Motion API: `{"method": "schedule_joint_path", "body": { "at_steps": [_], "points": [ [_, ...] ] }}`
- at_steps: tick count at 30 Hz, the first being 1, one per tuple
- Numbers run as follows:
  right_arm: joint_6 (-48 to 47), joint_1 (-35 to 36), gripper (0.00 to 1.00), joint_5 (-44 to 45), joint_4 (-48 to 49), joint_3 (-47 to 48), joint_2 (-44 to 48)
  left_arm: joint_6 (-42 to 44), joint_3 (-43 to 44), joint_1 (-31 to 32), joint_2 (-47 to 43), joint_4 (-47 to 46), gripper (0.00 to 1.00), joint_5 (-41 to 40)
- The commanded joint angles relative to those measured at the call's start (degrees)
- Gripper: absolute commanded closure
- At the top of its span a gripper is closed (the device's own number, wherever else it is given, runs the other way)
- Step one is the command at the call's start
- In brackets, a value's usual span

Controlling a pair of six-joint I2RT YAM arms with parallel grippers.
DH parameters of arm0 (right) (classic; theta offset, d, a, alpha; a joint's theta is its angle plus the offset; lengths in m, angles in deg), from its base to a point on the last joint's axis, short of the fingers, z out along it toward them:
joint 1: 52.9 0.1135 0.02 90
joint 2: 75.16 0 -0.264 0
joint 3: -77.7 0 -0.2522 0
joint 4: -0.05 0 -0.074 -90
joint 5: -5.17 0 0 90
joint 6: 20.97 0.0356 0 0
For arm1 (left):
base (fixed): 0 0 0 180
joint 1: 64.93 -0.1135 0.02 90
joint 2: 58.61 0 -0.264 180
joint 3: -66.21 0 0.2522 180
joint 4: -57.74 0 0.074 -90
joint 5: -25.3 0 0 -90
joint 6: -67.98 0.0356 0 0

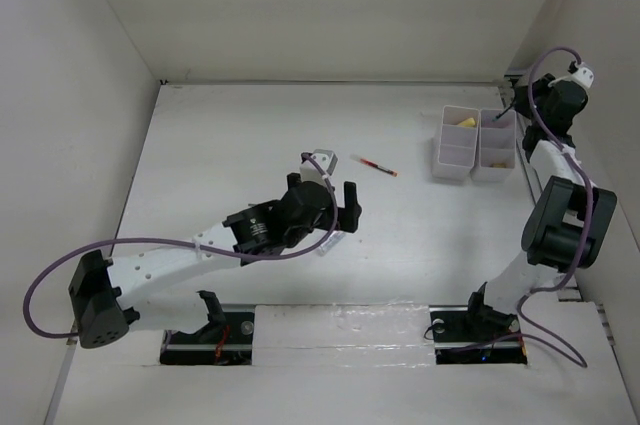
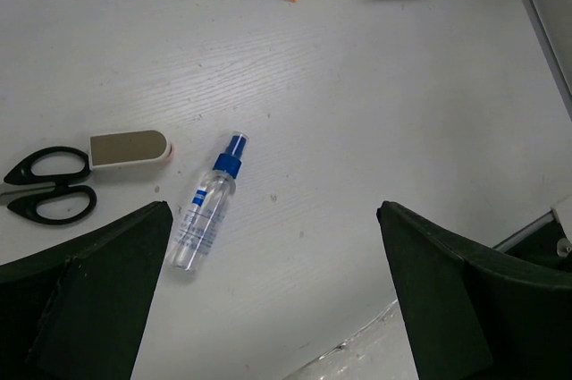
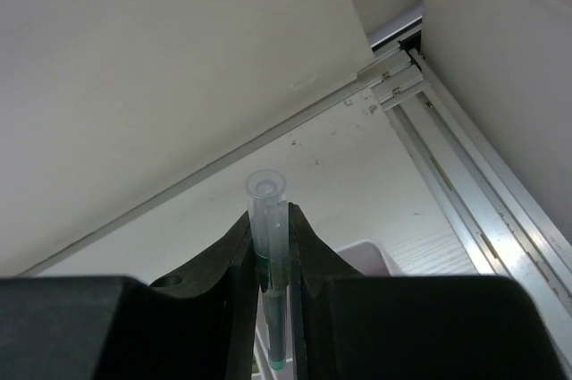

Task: Sort the stationery into containers
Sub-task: Place the pen in the storage box, then pick up the pen from the center of the board.

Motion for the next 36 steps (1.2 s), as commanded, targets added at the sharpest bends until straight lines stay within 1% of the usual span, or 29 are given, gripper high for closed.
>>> {"method": "schedule_joint_path", "body": {
  "at_steps": [1,4,5,7,11,17,19,20,21,22,24,25,27,28,30,33,34,36],
  "points": [
    [0.64,-0.32,1.00,-1.53,4.93,4.81,-0.53,1.57,-1.09,0.37,-1.99,-3.43,0.00,2.00],
    [0.64,-0.32,1.00,-1.53,4.93,5.34,-1.51,2.28,0.40,0.37,-1.20,-3.96,0.00,2.00],
    [0.64,-0.32,1.00,-0.92,4.93,5.35,-3.08,2.28,0.40,0.37,-1.20,-3.96,0.00,2.53],
    [0.64,-0.32,1.00,-2.32,4.93,6.13,-4.41,2.28,0.40,0.37,-1.20,-3.96,0.00,3.23],
    [0.64,-0.32,1.00,-2.32,4.93,7.27,-7.66,2.28,-0.64,0.37,-3.56,-4.48,0.00,3.76],
    [0.64,-0.32,1.00,-2.32,3.79,9.39,-9.95,2.81,-1.18,1.50,-5.15,-5.10,0.00,4.90],
    [0.64,-0.32,0.95,-2.32,3.79,8.17,-9.95,2.81,-1.70,1.51,-5.15,-5.63,0.00,4.90],
    [0.64,-0.32,0.91,-2.32,5.44,7.46,-9.26,2.81,-1.70,1.51,-5.15,-5.63,0.00,4.90],
    [0.64,-0.32,0.71,-2.84,5.98,6.76,-9.25,2.81,-1.70,1.51,-5.15,-5.63,0.00,4.90],
    [0.64,-0.32,0.62,-2.85,6.59,5.45,-8.73,2.81,-1.70,1.51,-5.15,-5.63,0.00,4.90],
    [1.17,-0.32,0.48,-3.46,7.82,4.38,-8.72,2.81,-1.70,1.51,-5.15,-5.63,0.00,4.90],
    [1.17,-0.32,0.34,-3.46,7.83,3.42,-8.20,2.81,-1.70,1.51,-4.54,-5.63,0.00,4.90],
    [1.17,-0.32,0.26,-4.08,10.36,1.93,-6.88,2.81,-1.10,1.51,-3.93,-5.63,0.00,4.29],
    [1.87,-0.32,0.20,-4.08,11.25,1.05,-6.09,2.81,-1.09,1.51,-3.22,-5.11,0.00,3.77],
    [2.48,-0.32,0.13,-4.77,14.05,-1.33,-3.81,1.67,-0.47,1.51,-2.69,-4.49,0.00,3.07],
    [3.89,-0.32,0.02,-5.40,15.38,-3.26,0.05,-0.18,1.37,-0.50,0.38,-3.79,0.00,3.93],
    [3.90,0.38,0.00,-4.79,15.39,-4.05,1.37,-1.75,2.07,-1.73,2.39,-3.78,0.00,3.94],
    [3.29,2.75,0.00,-4.17,15.92,-5.20,4.97,-2.99,5.58,-2.35,5.21,-1.68,0.00,3.94]
  ]
}}
